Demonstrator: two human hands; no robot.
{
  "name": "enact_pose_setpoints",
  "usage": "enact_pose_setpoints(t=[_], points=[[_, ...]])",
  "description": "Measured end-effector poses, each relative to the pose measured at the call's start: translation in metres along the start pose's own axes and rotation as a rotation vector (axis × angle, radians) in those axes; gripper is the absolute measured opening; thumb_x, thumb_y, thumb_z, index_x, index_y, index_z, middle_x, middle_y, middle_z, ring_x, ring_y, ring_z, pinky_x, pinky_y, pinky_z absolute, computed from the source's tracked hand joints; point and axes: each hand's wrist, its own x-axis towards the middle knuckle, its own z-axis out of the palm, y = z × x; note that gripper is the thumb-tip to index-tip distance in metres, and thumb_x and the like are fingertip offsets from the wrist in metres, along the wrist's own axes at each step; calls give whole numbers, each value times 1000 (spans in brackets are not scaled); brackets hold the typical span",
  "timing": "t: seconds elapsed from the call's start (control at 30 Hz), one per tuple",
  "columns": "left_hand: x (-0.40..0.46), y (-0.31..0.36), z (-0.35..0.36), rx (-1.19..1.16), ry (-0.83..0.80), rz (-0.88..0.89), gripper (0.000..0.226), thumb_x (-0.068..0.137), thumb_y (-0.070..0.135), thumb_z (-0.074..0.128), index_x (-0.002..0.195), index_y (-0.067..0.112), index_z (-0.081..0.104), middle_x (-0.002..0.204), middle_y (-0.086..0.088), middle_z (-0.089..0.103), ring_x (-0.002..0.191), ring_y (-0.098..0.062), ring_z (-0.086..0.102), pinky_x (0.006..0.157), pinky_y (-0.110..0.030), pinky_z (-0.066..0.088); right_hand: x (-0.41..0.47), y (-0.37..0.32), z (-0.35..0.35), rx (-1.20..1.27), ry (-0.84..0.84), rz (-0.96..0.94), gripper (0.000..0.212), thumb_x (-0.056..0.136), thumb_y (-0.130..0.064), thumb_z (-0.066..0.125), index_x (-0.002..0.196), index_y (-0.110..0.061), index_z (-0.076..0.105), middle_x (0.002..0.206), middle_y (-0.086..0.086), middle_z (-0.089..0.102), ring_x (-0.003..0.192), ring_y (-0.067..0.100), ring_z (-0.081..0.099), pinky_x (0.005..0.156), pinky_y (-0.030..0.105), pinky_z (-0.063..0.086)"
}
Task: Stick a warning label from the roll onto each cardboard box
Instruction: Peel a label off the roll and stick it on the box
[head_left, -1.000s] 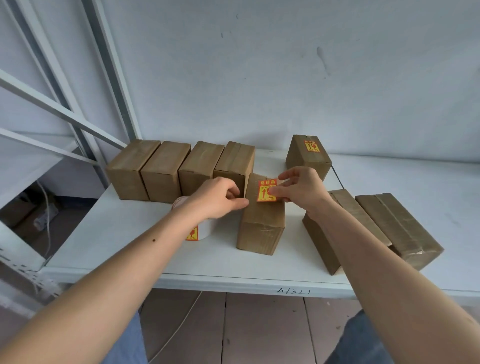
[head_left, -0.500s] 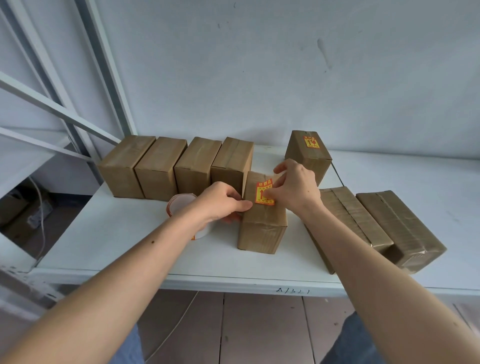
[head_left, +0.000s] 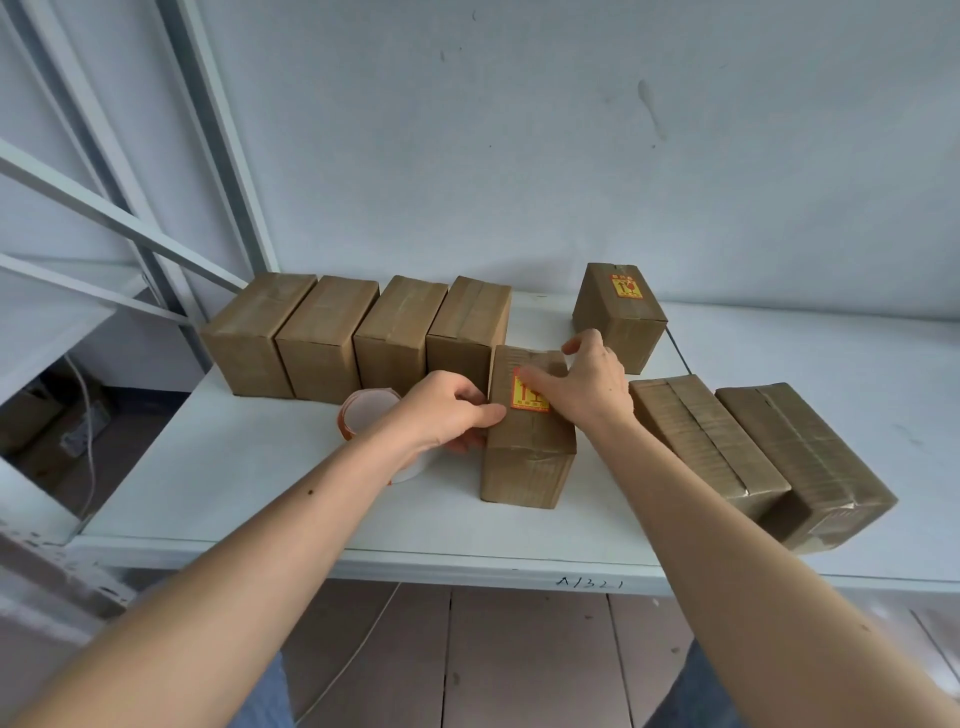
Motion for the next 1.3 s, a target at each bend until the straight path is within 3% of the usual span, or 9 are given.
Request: enact_pose_setpoints(t=[0.13,0.23,0.3,0.47,0.6,0.73,0.9,1.07,1.3], points=[[-2,-2,1,-7,5,13,15,87,25,70,94,11,67,85,-8,72,71,-17,68,78,-40,58,-6,12,-7,99,-132,15,74,60,-48,87,117,-21,49,112,1,51,102,18,53,82,33,50],[-3,-1,2,5,6,29,20,88,27,69,99,10,68,89,-8,72,76,-17,69,77,-37,58,-11,19,-14,97,-55,-86,41,75,-36,79,107,-19,60,104,3,60,98,18,56,67,25,42],[-3,0,4,12,5,35,19,88,27,68,98,12,68,90,-7,72,79,-19,70,77,-37,57,-15,21,-17,-14,-48,-211,26,84,-34,71,103,-18,67,101,3,64,104,18,55,71,25,38],[-2,2,12,78,44,96,32,86,38,68,107,15,64,96,-9,71,86,-26,71,81,-47,58,-32,26,-40,-310,-341,-339,82,61,-65,75,130,-27,54,124,2,42,110,19,47,97,34,44],[-5,18,19,107,-58,119,68,66,59,76,120,21,59,106,-1,69,93,-17,69,85,-41,57,-28,32,-50,-440,-238,-403,81,56,-49,86,125,-18,56,120,6,48,101,25,55,88,38,49],[8,40,23,438,-25,237,62,60,36,90,115,20,65,106,6,68,95,-12,64,84,-32,54,-9,29,-51,-469,-150,-367,71,55,-50,85,114,-20,60,110,1,56,96,24,59,74,33,49],[49,59,28,1018,191,370,56,72,50,78,113,16,62,110,-3,60,107,-23,54,78,-33,45,30,21,-42,-508,-65,-327,59,63,-46,83,111,-21,62,108,-1,61,100,23,60,69,29,42],[95,68,25,1238,232,397,46,83,47,67,114,14,63,125,-9,49,124,-28,38,102,-44,31,81,13,-29,-659,-3,-368,40,70,-42,76,105,-25,67,111,-1,62,116,23,51,88,34,37],[155,74,23,1333,260,370,41,91,39,59,123,14,61,132,-11,43,127,-29,33,102,-43,28,139,5,-11,-718,88,-373,28,79,-38,71,102,-22,67,110,2,64,119,24,45,96,36,33]])
